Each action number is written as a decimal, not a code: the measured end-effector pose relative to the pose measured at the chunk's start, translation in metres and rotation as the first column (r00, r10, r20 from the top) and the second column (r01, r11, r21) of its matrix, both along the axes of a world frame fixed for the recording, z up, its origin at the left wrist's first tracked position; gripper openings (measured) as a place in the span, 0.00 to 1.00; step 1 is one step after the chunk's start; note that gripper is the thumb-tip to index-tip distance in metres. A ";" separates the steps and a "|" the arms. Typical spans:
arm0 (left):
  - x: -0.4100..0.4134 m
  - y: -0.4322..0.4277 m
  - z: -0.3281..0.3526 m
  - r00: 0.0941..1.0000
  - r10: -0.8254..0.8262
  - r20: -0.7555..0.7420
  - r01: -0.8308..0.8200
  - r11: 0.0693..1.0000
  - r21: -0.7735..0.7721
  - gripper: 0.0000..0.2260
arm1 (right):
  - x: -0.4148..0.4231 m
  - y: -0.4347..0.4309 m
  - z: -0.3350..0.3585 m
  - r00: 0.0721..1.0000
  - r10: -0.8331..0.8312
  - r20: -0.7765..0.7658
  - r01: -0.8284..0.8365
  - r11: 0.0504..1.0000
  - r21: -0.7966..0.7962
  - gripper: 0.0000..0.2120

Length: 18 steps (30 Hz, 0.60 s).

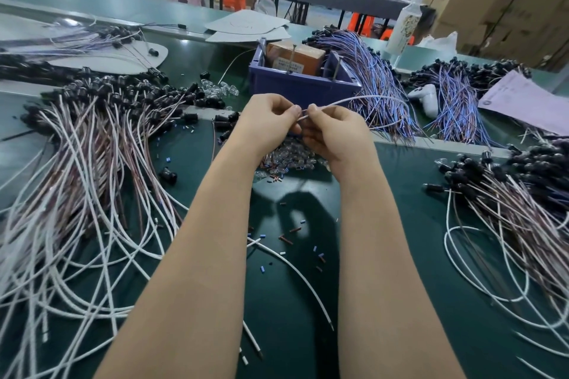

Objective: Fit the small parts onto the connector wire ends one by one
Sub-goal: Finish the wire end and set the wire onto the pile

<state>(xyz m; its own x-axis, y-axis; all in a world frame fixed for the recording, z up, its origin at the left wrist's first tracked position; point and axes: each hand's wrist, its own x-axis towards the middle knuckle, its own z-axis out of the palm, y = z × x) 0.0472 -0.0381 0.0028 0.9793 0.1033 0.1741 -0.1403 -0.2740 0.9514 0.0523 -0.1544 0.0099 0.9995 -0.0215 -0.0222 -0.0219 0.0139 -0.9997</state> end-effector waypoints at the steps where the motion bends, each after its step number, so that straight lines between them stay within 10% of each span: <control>1: 0.000 0.000 0.000 1.000 -0.014 -0.008 0.014 1.000 -0.013 0.05 | 0.001 -0.001 -0.002 1.000 0.001 -0.018 -0.001 1.000 -0.008 0.10; 18: -0.006 0.015 -0.004 0.986 -0.089 -0.141 0.094 0.995 0.033 0.08 | 0.000 -0.006 -0.009 0.990 -0.129 -0.057 0.141 0.936 0.323 0.07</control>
